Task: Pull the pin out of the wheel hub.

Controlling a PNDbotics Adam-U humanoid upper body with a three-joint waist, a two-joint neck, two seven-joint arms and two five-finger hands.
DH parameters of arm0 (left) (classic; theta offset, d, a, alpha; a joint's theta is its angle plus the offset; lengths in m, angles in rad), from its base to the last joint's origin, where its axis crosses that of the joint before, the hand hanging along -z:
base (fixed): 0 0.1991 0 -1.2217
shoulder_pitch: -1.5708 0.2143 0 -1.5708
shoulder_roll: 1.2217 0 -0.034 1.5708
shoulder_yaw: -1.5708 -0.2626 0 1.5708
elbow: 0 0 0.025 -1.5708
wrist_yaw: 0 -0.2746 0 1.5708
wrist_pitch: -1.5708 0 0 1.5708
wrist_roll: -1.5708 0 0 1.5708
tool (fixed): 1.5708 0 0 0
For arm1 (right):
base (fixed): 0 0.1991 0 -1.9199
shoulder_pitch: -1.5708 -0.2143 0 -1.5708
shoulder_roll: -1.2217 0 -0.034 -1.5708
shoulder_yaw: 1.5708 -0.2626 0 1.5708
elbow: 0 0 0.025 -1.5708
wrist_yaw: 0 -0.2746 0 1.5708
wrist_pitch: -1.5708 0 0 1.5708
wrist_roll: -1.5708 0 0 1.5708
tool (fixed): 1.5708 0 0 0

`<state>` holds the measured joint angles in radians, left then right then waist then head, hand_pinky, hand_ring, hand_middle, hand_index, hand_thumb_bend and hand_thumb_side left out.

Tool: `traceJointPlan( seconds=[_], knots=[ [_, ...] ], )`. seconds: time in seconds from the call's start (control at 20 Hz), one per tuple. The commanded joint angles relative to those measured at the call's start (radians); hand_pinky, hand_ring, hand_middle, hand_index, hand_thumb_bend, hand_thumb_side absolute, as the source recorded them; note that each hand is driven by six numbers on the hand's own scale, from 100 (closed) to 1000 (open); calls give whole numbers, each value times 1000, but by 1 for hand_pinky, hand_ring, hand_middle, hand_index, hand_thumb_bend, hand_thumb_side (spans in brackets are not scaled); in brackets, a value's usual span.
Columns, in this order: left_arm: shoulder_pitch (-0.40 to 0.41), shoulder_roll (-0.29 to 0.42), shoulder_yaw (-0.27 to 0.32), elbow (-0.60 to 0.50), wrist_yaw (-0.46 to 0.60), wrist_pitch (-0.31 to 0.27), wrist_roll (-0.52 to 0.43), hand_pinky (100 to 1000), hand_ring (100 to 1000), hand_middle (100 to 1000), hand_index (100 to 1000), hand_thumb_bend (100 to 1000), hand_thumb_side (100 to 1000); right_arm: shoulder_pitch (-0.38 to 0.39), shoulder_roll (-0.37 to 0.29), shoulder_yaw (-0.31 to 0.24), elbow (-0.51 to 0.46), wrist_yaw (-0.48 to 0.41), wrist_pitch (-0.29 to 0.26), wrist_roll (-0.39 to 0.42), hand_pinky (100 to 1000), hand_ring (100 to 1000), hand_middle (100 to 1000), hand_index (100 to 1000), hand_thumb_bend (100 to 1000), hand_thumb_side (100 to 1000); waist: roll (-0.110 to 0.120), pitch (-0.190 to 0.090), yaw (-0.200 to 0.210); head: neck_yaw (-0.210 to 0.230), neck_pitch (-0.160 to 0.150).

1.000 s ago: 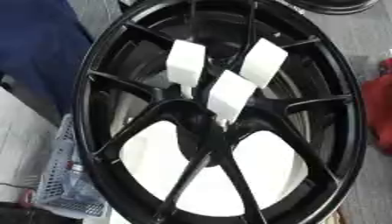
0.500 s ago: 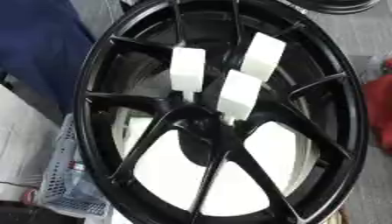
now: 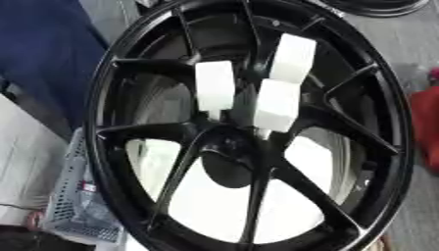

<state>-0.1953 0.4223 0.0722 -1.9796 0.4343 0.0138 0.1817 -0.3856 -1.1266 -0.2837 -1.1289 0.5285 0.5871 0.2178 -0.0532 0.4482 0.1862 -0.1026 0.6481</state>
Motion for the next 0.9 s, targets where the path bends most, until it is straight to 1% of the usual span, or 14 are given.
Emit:
traceJointPlan(
  seconds=[0.05, 0.1, 0.2, 0.25, 0.35, 0.55, 0.65, 0.8, 0.9],
  knots=[
    [-4, 12, 11, -20, 0, 3, 0, 832, 688, 744, 874, 239, 897, -2, -35, -6, -14, -37, -12, -33, 855, 907, 864, 867, 100, 381, -2, -36, 0, 0, -9],
    [-4, 12, 11, -20, 0, 4, 0, 832, 688, 744, 874, 238, 897, -4, -36, -1, -37, -38, -23, -34, 848, 885, 839, 849, 100, 359, -2, -37, 0, 0, -9],
    [-5, 11, 10, -20, 0, 4, 0, 832, 687, 744, 873, 238, 896, -9, -35, 6, -113, -30, -48, -25, 844, 861, 815, 841, 100, 352, -1, -38, -1, 0, -9],
    [-5, 12, 11, -20, 1, 4, 0, 832, 687, 744, 873, 238, 896, -13, -33, 8, -163, -27, -62, -16, 843, 857, 811, 840, 100, 351, -1, -38, -2, 0, -9],
    [-7, 13, 10, -20, 1, 2, -1, 832, 687, 743, 873, 238, 895, -27, -27, 17, -301, -40, -111, 9, 846, 836, 792, 834, 100, 375, 2, -39, -2, -1, -8],
    [-9, 12, 9, -20, 4, 1, -1, 832, 686, 743, 873, 239, 894, -50, -17, 53, -569, -118, -199, 55, 842, 815, 773, 827, 100, 393, 3, -41, 3, -5, -12],
    [-10, 12, 8, -20, 5, 1, -2, 832, 686, 742, 873, 239, 894, -60, -16, 77, -680, -152, -226, 71, 840, 809, 767, 823, 100, 396, 3, -41, 5, -7, -16],
    [-11, 12, 6, -20, 6, 3, -4, 832, 685, 742, 873, 237, 894, -85, -19, 115, -810, -206, -256, 89, 837, 786, 745, 809, 100, 355, 3, -42, 8, -12, -12],
    [-14, 13, 4, -20, 7, 4, -7, 832, 685, 742, 873, 238, 893, -110, -26, 144, -856, -244, -280, 107, 836, 788, 746, 807, 100, 349, 2, -44, 10, -17, -8]
  ],
)
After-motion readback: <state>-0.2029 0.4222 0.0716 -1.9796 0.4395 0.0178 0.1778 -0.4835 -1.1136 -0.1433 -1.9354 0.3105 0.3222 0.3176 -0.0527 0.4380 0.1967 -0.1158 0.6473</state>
